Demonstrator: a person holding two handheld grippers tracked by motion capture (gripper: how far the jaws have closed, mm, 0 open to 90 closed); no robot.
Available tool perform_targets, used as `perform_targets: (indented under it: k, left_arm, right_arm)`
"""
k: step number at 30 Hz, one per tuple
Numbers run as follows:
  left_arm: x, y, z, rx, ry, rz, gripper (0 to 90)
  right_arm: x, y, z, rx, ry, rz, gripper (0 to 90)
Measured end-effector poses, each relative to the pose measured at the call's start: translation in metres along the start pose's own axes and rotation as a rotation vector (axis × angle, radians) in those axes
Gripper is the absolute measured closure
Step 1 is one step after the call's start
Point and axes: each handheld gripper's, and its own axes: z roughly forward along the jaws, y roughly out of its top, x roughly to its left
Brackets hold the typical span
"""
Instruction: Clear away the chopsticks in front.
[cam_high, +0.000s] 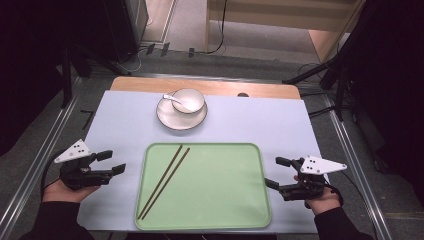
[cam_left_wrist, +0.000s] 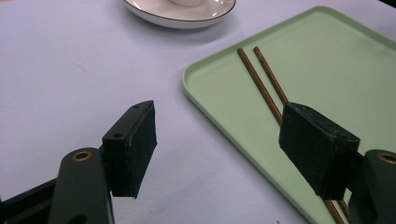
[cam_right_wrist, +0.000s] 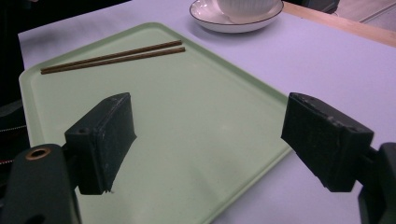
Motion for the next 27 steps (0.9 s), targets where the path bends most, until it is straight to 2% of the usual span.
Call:
perform_targets:
  k: [11,27]
  left_arm:
    - [0.0024,0.0,-0.0005,-0.001,0.0,-0.023,28.4]
    - [0.0028,-0.0001,-0.0002,0.0,0.001,-0.031,28.4]
  right_arm:
    - [0.0005,0.0,0.0,0.004,0.002,0.0,17.4]
    - [0.0005,0.0,0.0002,0.007,0.004,-0.001,17.4]
